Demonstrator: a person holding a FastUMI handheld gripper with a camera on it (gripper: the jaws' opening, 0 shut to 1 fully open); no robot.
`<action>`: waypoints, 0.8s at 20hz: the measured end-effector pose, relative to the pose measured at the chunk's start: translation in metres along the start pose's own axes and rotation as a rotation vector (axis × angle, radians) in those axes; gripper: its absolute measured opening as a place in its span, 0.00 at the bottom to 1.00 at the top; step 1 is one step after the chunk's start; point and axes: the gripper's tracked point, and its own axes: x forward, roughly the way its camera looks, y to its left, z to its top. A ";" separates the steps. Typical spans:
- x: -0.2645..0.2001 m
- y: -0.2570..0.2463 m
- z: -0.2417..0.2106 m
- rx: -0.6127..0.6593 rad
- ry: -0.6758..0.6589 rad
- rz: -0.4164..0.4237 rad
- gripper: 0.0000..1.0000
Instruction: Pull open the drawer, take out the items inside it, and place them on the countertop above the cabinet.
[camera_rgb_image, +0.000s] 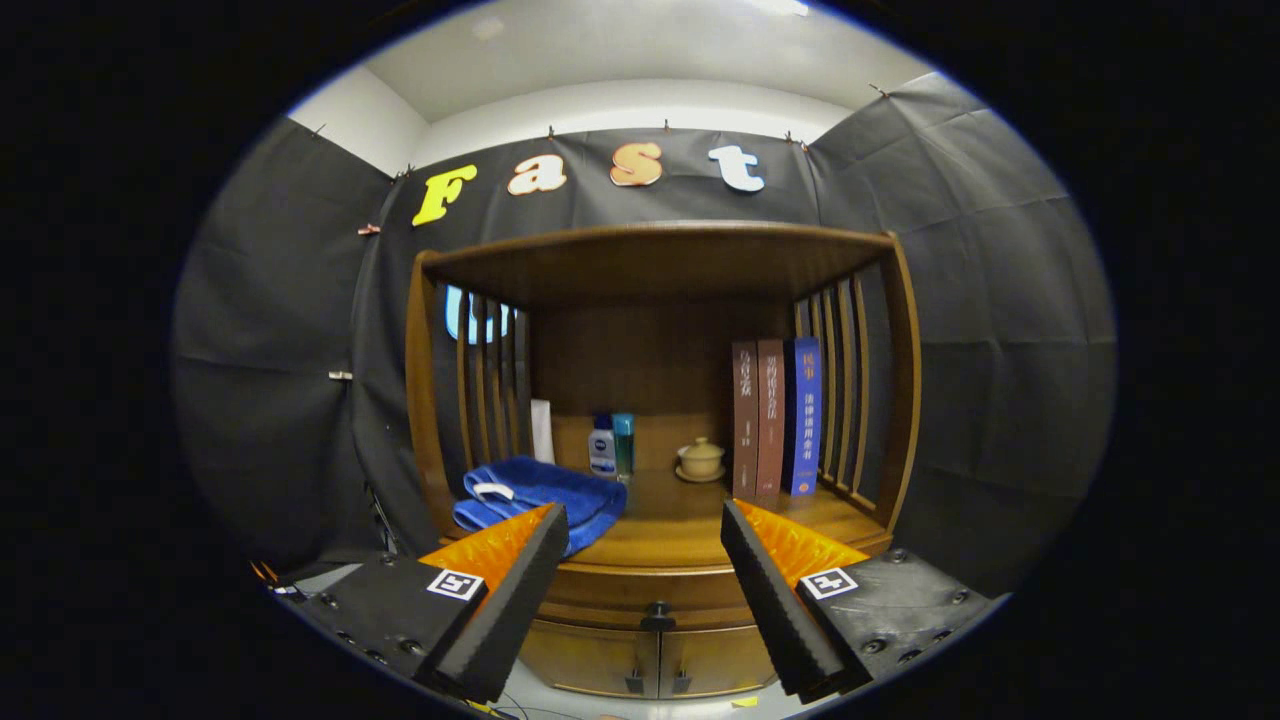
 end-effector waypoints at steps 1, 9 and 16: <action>0.004 0.002 -0.013 0.001 0.014 0.007 0.99; 0.040 -0.005 -0.097 0.038 0.087 -0.019 0.99; 0.073 -0.006 -0.166 0.063 0.185 -0.036 0.98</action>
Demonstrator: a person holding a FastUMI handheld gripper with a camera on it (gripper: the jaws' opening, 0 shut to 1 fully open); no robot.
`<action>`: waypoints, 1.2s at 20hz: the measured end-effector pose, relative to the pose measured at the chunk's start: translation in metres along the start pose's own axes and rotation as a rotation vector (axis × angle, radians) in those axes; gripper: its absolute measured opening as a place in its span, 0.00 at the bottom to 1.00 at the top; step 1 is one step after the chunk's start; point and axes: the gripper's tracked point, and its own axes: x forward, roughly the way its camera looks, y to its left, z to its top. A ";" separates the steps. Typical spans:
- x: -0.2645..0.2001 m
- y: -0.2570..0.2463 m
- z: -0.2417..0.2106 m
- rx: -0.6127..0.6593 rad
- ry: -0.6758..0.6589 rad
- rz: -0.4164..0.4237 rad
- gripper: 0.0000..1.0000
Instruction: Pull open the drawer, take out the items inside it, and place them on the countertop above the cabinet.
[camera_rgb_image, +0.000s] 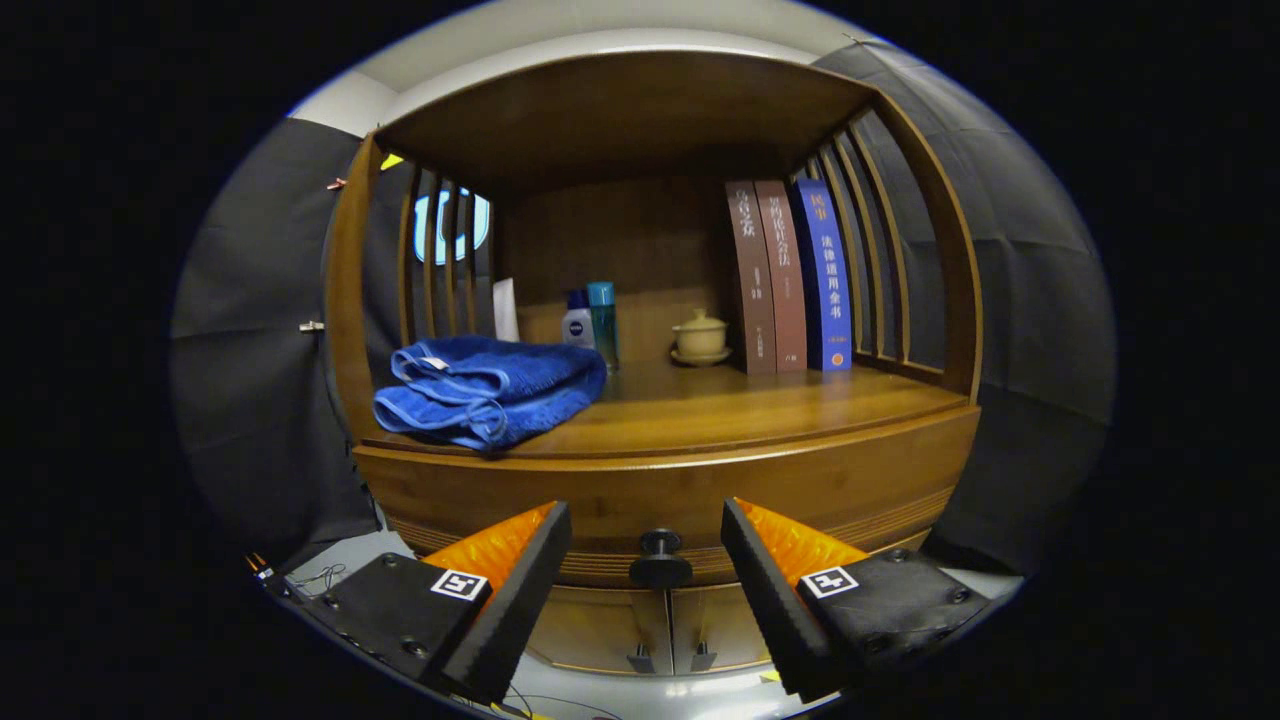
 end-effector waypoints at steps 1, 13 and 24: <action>0.005 -0.001 -0.008 0.003 0.024 -0.001 0.98; 0.035 -0.010 -0.055 -0.021 0.158 -0.033 0.44; -0.029 -0.009 -0.064 -0.025 0.191 -0.036 0.36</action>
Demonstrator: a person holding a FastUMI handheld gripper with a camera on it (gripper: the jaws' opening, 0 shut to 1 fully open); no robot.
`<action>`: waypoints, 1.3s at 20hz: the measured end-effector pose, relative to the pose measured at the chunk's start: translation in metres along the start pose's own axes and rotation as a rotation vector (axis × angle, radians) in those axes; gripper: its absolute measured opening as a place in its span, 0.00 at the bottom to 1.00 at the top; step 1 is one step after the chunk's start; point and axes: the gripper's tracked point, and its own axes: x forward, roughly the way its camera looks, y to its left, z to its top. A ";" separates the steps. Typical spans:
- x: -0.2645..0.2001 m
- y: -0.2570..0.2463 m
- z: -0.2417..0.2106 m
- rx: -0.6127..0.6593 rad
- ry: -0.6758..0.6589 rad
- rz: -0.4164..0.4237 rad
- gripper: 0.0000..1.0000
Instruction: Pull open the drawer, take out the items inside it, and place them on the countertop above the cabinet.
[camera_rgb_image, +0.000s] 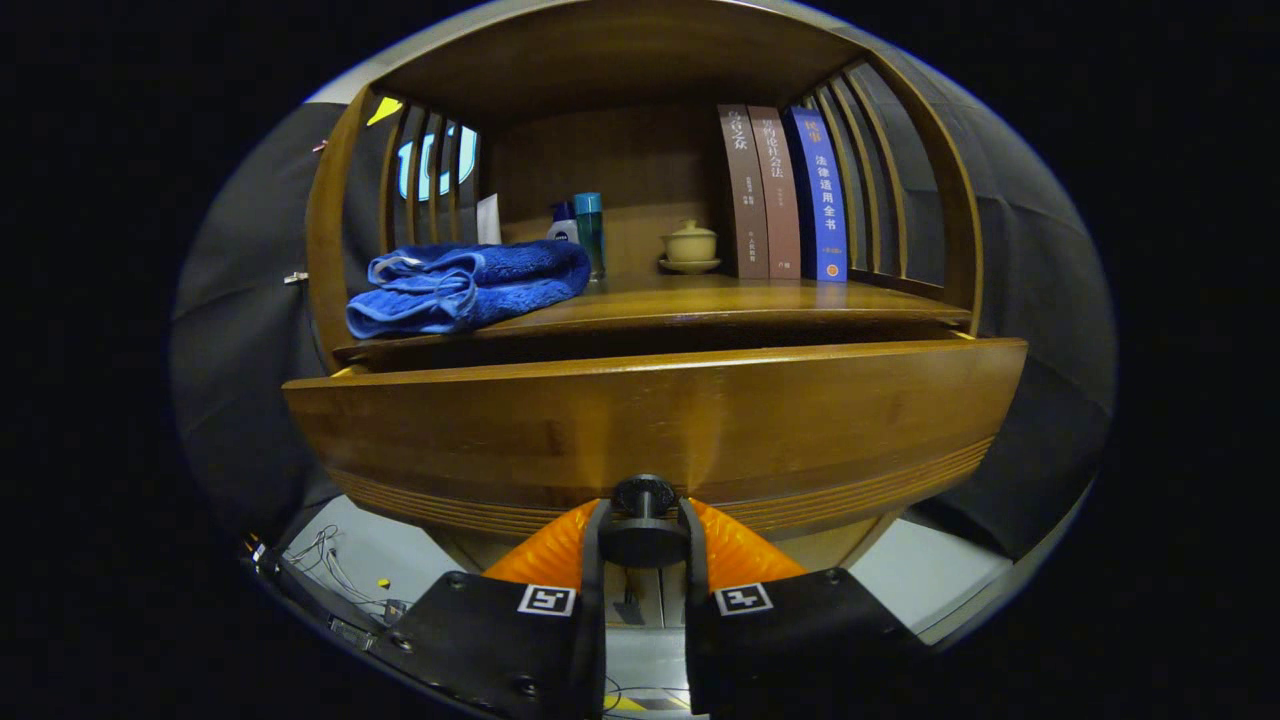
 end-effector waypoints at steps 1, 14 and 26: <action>-0.009 0.000 -0.004 -0.004 0.007 -0.001 0.36; -0.102 0.002 -0.041 -0.009 0.075 -0.005 0.36; -0.140 -0.008 -0.025 0.029 0.056 -0.033 0.89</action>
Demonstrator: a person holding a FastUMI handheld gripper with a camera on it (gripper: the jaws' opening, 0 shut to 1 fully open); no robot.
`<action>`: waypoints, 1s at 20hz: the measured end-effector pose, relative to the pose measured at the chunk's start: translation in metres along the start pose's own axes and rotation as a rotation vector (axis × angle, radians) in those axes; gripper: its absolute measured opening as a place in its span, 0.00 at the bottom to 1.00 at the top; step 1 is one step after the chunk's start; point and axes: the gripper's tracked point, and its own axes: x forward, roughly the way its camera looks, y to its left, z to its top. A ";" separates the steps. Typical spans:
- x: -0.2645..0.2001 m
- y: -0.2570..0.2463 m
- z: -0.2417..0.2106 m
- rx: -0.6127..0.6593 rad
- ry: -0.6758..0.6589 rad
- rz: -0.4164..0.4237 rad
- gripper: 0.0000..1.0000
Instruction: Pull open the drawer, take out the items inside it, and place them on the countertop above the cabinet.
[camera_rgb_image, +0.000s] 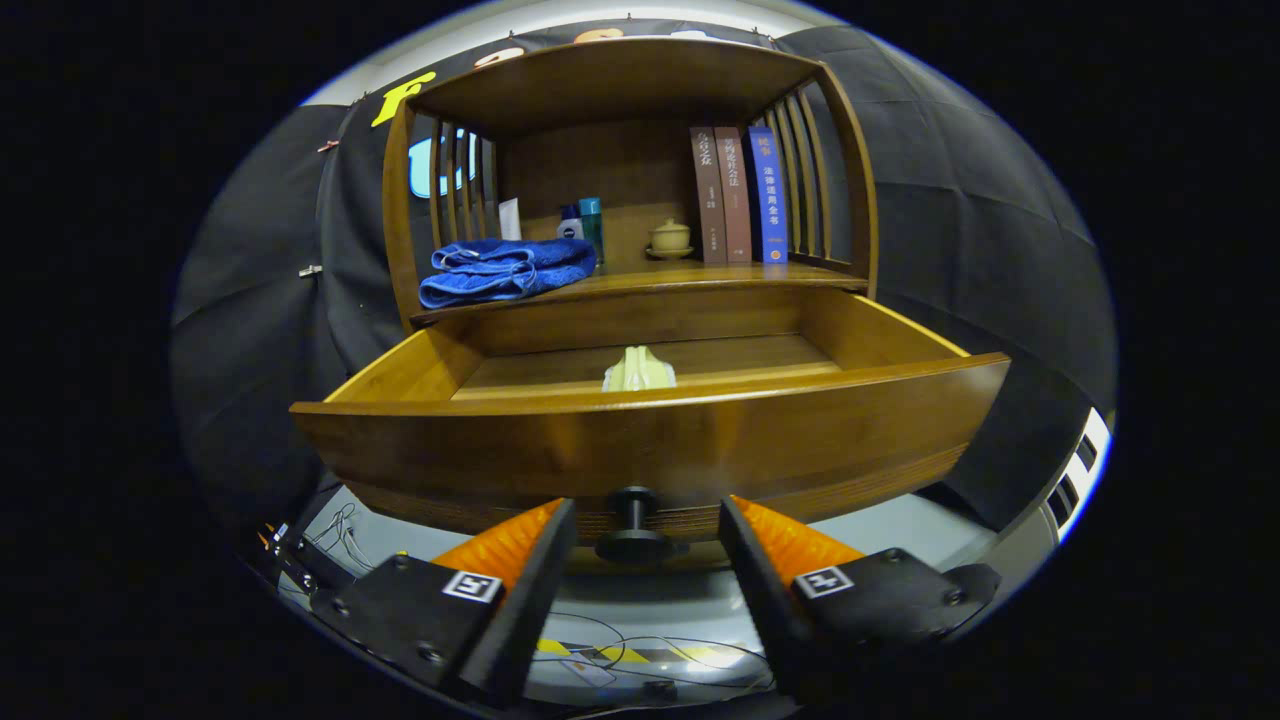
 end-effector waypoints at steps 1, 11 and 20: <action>-0.007 0.001 0.011 -0.006 -0.008 0.004 0.96; 0.044 0.021 0.137 -0.015 0.063 0.082 0.99; 0.142 0.036 0.126 -0.067 0.347 0.051 1.00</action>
